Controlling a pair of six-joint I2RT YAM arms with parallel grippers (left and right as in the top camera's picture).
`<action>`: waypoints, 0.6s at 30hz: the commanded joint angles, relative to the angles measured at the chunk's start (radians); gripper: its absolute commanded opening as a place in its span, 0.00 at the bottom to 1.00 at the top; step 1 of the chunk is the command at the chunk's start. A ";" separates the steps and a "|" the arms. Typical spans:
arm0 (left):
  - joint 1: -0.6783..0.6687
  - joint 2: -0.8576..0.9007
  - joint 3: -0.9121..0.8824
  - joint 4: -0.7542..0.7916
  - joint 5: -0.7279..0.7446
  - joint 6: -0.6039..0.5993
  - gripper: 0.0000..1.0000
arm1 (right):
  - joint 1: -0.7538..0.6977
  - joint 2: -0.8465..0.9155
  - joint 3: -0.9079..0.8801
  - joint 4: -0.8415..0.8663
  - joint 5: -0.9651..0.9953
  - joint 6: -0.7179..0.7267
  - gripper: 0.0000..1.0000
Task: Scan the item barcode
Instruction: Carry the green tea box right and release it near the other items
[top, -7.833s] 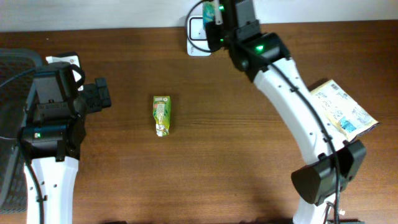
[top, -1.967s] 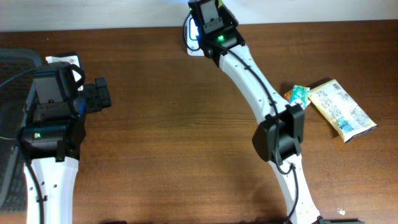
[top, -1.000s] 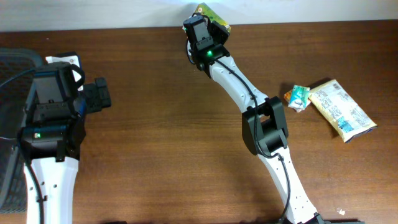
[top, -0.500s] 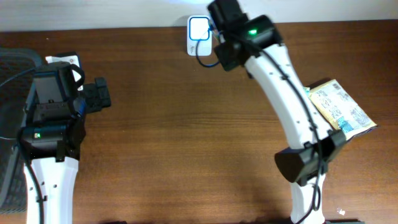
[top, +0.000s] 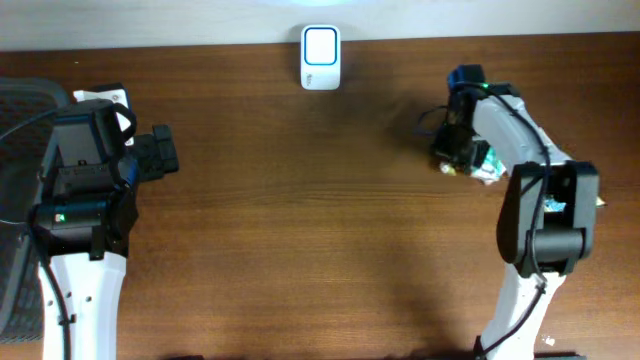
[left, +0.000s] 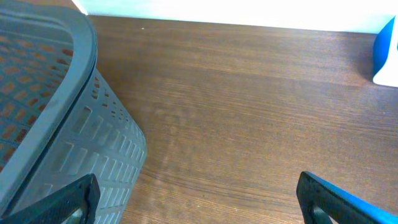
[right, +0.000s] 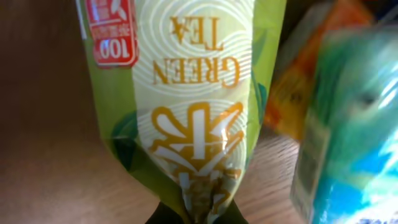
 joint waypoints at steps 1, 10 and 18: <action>0.003 -0.007 0.011 0.001 -0.007 0.008 0.99 | -0.097 0.004 -0.026 0.008 0.001 0.001 0.25; 0.003 -0.007 0.011 0.001 -0.007 0.008 0.99 | -0.100 -0.366 0.122 -0.173 -0.315 -0.493 0.91; 0.003 -0.007 0.011 0.001 -0.007 0.008 0.99 | 0.138 -0.918 0.121 -0.412 -0.319 -0.537 0.99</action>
